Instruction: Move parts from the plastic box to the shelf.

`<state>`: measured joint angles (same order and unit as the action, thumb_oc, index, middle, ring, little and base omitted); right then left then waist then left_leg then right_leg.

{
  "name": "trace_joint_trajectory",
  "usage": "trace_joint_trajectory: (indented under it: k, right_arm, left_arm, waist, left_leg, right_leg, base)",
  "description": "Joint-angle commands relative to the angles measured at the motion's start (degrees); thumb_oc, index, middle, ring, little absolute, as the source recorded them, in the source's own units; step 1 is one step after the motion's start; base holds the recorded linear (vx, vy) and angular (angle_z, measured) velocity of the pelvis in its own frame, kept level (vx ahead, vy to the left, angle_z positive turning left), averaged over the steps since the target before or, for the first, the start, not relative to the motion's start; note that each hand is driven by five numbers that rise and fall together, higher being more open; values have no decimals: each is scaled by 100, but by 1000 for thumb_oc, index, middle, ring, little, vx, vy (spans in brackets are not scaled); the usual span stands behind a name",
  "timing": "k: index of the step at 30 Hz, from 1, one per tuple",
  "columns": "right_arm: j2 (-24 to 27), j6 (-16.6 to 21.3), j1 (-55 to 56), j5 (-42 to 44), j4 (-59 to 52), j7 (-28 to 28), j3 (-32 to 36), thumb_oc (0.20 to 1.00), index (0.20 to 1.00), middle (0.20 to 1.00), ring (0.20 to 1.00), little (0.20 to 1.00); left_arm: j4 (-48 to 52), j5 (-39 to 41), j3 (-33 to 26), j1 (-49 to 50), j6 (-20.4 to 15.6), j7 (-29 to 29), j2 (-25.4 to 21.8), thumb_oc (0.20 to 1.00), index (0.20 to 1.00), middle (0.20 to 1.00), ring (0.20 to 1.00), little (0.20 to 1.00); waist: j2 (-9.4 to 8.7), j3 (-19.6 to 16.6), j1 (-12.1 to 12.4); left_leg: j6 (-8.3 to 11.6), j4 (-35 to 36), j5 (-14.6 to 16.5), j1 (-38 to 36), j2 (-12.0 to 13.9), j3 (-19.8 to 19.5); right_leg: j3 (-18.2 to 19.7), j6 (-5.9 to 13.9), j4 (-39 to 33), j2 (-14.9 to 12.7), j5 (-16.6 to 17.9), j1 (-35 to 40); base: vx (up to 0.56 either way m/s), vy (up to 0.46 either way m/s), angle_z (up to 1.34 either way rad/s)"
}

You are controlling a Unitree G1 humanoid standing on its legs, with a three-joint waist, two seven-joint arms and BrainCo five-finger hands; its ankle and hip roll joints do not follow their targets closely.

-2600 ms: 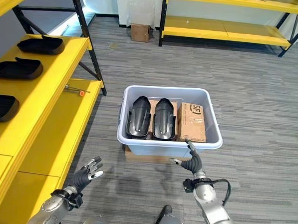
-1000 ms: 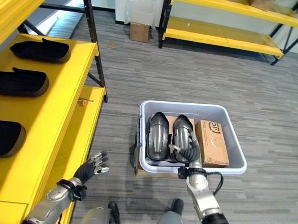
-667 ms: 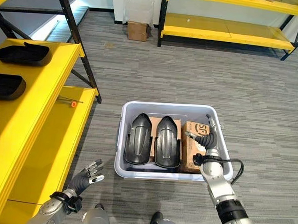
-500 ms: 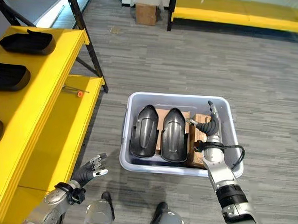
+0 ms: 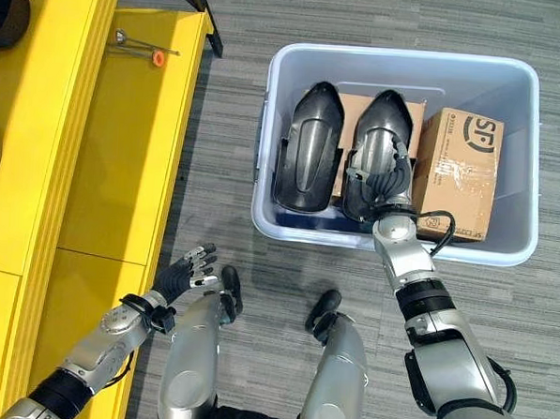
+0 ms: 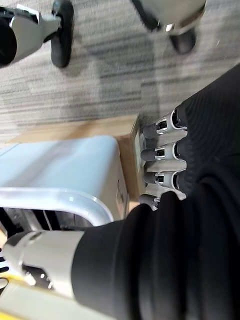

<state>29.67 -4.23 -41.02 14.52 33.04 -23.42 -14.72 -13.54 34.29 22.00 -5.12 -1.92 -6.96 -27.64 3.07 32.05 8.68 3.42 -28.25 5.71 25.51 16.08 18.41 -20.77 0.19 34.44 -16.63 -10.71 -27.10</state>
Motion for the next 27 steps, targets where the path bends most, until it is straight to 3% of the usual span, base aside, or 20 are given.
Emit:
trace_joint_trajectory:
  k: [1, 5, 13, 18, 22, 23, 27]
  right_arm:
    - [189, -22, -263, 200, 64, 174, 41, 1000, 1000, 1000, 1000, 1000]
    - [105, -431, -311, 642, 359, 790, -216, 1000, 1000, 1000, 1000, 1000]
    - [-147, -268, -389, 1111, 473, 2143, -651, 1000, 1000, 1000, 1000, 1000]
    - [-300, -329, -402, 910, 209, 2255, -743, 1000, 1000, 1000, 1000, 1000]
    - [-398, -156, -554, 52, 145, 2292, -955, 1000, 1000, 1000, 1000, 1000]
    - [-369, -151, -654, -348, -24, 2202, -1129, 1000, 1000, 1000, 1000, 1000]
    - [-343, -148, -770, -632, -154, 1927, -1295, 1000, 1000, 1000, 1000, 1000]
  left_arm:
    - [357, 157, 135, 330, -212, 26, -17, 1000, 1000, 1000, 1000, 1000]
    - [248, 135, 121, 251, -324, -10, 12, 1000, 1000, 1000, 1000, 1000]
    - [97, 45, 115, 192, -265, -222, 87, 1000, 1000, 1000, 1000, 1000]
    - [247, 422, 81, 257, -120, -279, 116, 1000, 1000, 1000, 1000, 1000]
    - [242, 334, 98, 271, -60, -343, 176, 1000, 1000, 1000, 1000, 1000]
    - [187, 255, 169, 281, -125, -367, 182, 1000, 1000, 1000, 1000, 1000]
    - [107, 288, 234, 279, -242, -308, 208, 1000, 1000, 1000, 1000, 1000]
  waist:
    - [62, -226, 69]
    - [82, -226, 101]
    - [157, -226, 153]
    - [168, -226, 158]
    - [194, -226, 170]
    - [215, -226, 162]
    - [237, -226, 152]
  left_leg:
    - [305, 840, -576, -301, 399, -139]
    - [342, 833, -628, -4, 431, -117]
    - [326, 664, -597, 214, 458, -90]
    - [306, 588, -550, 198, 436, -88]
    - [284, 527, -511, 170, 432, -54]
    - [282, 521, -510, 173, 444, -27]
    - [283, 548, -518, 159, 439, -6]
  right_leg:
    - [-30, 618, 11, -461, 193, -41]
    - [-69, 588, 45, -467, 217, -319]
    - [-83, 531, 148, -530, 233, -548]
    - [-91, 526, 191, -536, 218, -547]
    - [-95, 513, 204, -553, 211, -538]
    - [-95, 521, 186, -573, 229, -552]
    - [-77, 526, 174, -569, 231, -564]
  base:
    - [-51, -8, 0]
    - [-47, -19, 3]
    - [-7, -7, 1]
    - [0, 0, 0]
    - [0, 0, 0]
    - [0, 0, 0]
    - [0, 0, 0]
